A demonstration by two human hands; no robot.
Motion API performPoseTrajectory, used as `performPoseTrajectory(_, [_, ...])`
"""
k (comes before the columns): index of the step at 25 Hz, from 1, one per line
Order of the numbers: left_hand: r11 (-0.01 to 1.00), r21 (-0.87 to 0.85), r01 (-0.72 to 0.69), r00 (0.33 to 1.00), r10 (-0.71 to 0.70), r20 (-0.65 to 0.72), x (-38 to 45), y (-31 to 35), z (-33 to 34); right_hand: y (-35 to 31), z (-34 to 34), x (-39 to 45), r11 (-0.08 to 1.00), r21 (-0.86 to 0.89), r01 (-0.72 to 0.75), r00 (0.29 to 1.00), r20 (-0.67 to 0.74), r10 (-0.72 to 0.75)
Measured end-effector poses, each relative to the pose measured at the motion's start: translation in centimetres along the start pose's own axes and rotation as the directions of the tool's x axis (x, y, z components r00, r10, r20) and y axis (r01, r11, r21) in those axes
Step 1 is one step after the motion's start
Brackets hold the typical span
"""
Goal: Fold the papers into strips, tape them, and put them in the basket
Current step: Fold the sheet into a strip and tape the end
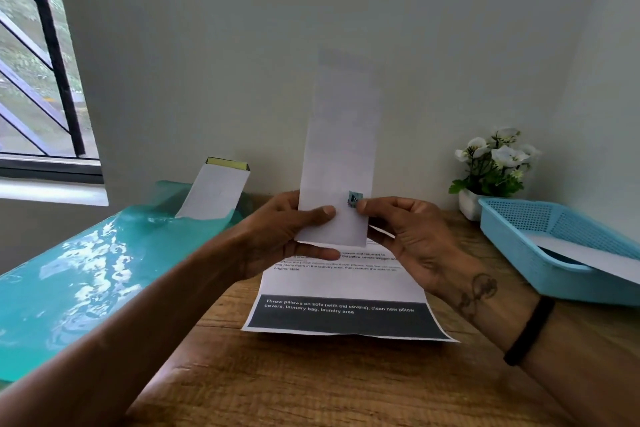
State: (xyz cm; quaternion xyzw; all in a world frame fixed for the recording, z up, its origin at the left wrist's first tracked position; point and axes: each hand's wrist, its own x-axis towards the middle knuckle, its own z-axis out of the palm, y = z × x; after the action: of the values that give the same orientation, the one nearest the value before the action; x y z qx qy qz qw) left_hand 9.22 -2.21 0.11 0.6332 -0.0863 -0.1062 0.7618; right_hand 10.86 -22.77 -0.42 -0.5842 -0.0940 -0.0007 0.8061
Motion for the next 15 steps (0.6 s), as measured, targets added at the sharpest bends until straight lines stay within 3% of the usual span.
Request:
performPoseTrajectory(7, [0.979,-0.196,-0.048,0.991,0.022,-0.129,0.65,-0.13,-0.15,-0.21,-0.14,0.05,0.991,-0.135,-0.012,1.0,0.008,0.013])
performPoseTrajectory(15, [0.979,-0.187,-0.087,0.988,0.06,-0.145,0.49,-0.23,0.28,0.42,-0.06,-0.06,0.963,-0.269,0.027,0.999,-0.025,-0.035])
